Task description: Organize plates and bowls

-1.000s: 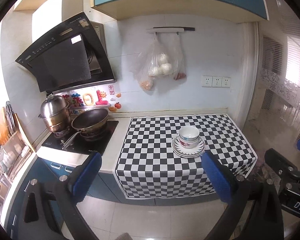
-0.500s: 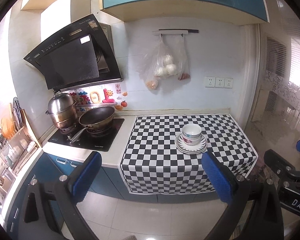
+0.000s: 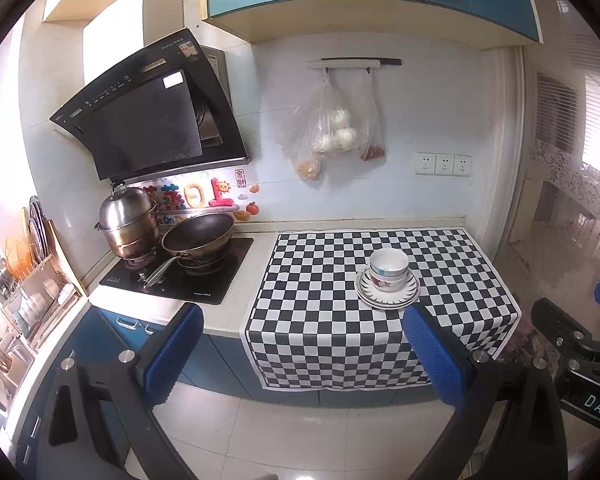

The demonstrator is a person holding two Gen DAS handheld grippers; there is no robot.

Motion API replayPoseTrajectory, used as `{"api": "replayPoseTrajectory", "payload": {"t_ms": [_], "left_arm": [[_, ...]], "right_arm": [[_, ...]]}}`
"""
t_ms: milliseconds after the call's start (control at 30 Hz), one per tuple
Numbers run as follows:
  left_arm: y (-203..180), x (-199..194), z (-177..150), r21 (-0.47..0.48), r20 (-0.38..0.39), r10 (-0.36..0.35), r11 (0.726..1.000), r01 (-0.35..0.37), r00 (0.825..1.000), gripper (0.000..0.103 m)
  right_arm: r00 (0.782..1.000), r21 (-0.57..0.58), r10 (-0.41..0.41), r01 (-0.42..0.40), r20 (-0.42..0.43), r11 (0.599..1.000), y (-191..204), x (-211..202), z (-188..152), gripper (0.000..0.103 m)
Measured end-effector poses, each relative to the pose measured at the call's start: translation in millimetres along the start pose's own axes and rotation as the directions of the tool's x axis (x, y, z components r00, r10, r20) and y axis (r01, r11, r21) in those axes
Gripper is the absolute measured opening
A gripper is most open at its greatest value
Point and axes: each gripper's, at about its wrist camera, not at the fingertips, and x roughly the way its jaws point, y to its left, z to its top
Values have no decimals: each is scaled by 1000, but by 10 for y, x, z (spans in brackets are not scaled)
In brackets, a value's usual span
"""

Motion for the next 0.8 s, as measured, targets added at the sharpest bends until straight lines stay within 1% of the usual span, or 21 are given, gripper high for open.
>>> {"api": "replayPoseTrajectory", "payload": {"t_ms": [333,800], "left_arm": [[4,-6,-6,-4,1,14,1000,-14,1000,102],[-64,-99,-2,8,21,29,1000,-29,999,102]], "right_arm": [[1000,-5,3,-3,-3,1000,-20,65,2,103],[1000,11,-9,9,16,1000,-118,4,5,103]]}}
